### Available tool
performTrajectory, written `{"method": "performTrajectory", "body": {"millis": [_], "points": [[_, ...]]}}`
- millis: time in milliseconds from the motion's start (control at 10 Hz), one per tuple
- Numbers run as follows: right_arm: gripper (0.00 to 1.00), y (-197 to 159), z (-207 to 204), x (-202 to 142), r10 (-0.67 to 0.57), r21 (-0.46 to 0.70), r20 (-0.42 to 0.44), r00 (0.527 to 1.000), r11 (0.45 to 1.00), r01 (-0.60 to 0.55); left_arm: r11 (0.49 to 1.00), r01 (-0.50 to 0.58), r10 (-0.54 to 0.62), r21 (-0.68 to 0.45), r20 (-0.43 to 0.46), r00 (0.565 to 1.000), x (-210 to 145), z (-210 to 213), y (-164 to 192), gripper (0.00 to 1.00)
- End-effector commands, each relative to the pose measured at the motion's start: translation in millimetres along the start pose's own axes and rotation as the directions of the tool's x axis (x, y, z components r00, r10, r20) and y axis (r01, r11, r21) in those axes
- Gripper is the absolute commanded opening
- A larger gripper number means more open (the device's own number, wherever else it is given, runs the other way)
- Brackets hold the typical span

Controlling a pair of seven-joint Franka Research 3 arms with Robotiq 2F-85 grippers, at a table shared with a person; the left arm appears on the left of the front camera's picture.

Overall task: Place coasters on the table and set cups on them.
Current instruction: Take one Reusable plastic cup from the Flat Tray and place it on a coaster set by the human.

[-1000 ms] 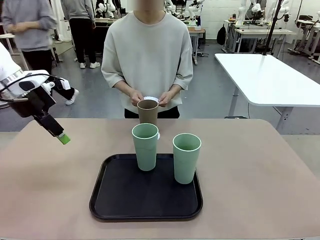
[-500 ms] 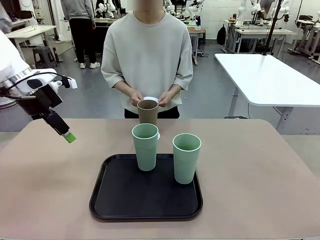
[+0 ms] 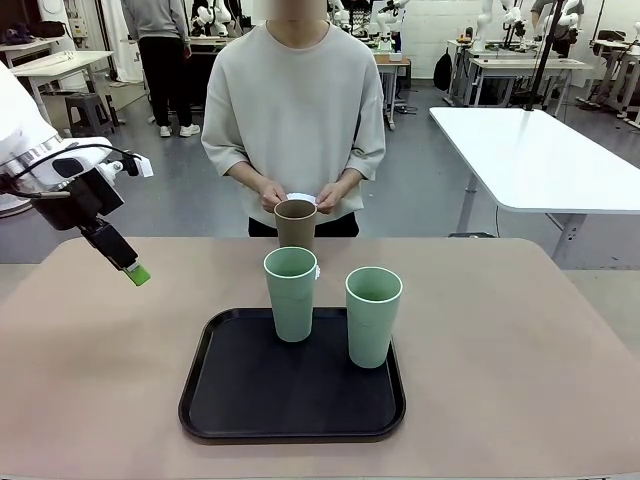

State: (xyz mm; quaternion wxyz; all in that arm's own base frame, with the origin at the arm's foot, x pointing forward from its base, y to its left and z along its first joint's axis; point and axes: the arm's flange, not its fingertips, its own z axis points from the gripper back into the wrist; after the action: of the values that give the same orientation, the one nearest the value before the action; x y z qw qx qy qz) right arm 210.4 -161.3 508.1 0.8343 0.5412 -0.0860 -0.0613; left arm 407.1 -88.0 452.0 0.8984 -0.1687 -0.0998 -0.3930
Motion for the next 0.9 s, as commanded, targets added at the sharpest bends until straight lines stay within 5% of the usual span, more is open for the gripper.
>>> {"method": "performTrajectory", "body": {"millis": [0, 200, 500, 800], "points": [[1.0, 1.6, 0.1, 1.4, 0.005, 0.023, 0.006, 1.0, 1.0, -0.005, 1.0, 0.0, 0.0, 0.0, 0.0, 1.0, 0.0, 0.0, 0.0, 1.0], [1.0, 1.6, 0.1, 1.4, 0.005, 0.023, 0.006, 1.0, 1.0, -0.005, 0.961, -0.144, 0.194, -0.236, 0.206, 0.959, -22.0, 30.9, 29.7, 1.0], [1.0, 1.6, 0.1, 1.4, 0.005, 0.023, 0.006, 1.0, 1.0, -0.005, 0.812, -0.12, 0.405, -0.572, 0.404, 0.82, -90.0, 55.3, 75.3, 1.0], [1.0, 1.6, 0.1, 1.4, 0.005, 0.023, 0.006, 1.0, 1.0, -0.005, 0.667, -0.05, 0.495, -0.744, 0.391, 0.775, -166.5, 60.8, 104.7, 1.0]]}}
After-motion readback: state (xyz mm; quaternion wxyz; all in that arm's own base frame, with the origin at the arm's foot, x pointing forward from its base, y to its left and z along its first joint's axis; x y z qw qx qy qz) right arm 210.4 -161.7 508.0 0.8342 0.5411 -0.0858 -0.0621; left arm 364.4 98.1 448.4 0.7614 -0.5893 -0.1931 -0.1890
